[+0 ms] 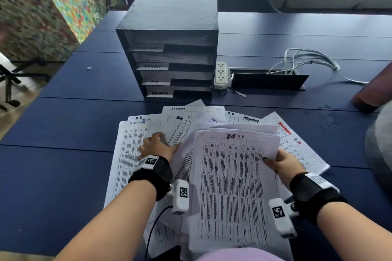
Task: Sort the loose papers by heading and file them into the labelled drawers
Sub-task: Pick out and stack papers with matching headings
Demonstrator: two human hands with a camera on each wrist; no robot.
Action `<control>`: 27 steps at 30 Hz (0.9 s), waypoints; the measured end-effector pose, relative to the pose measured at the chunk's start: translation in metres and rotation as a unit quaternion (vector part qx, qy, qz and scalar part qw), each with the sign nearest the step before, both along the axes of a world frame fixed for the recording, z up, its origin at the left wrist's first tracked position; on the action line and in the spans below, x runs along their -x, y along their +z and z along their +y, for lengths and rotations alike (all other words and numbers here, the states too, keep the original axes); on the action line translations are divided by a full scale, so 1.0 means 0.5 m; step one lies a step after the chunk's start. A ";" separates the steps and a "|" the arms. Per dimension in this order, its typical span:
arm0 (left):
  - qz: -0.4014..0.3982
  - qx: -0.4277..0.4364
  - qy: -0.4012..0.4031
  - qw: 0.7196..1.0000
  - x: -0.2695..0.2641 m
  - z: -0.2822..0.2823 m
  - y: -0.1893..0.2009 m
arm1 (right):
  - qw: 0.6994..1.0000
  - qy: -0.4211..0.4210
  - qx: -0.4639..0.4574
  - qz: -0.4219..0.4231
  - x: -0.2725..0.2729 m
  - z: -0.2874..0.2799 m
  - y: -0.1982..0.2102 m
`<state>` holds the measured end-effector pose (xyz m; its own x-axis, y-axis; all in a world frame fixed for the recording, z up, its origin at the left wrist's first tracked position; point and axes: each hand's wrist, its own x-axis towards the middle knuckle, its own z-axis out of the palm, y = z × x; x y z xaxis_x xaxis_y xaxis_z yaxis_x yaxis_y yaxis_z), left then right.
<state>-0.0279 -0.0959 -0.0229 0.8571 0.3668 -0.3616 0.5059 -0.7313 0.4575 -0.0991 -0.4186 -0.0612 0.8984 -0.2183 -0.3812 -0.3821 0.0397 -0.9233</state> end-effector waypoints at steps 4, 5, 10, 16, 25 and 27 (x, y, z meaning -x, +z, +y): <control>-0.004 -0.030 -0.015 0.999 -0.002 0.008 -0.011 | 1.000 0.005 -0.021 0.002 0.003 0.005 0.012; -0.001 -0.024 -0.008 1.000 -0.004 0.010 -0.014 | 1.000 0.009 -0.021 0.004 0.002 0.002 0.009; 0.002 0.021 0.024 0.999 -0.010 0.021 -0.024 | 1.000 0.013 -0.017 0.013 0.005 0.008 0.014; 0.019 0.006 -0.004 1.000 -0.010 0.029 -0.024 | 1.000 0.007 0.016 0.003 0.005 0.009 0.015; -0.073 0.106 -0.016 0.991 0.000 0.031 -0.010 | 0.999 0.021 0.038 0.011 0.000 0.003 0.007; -0.104 0.103 -0.023 0.989 0.002 0.032 -0.009 | 0.999 0.022 0.036 0.011 0.000 0.003 0.008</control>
<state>-0.0291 -0.0800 -0.0275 0.9347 0.2630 -0.2393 0.3543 -0.6320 0.6892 -0.0993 -0.4172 -0.0571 0.8994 -0.2072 -0.3849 -0.4017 -0.0444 -0.9147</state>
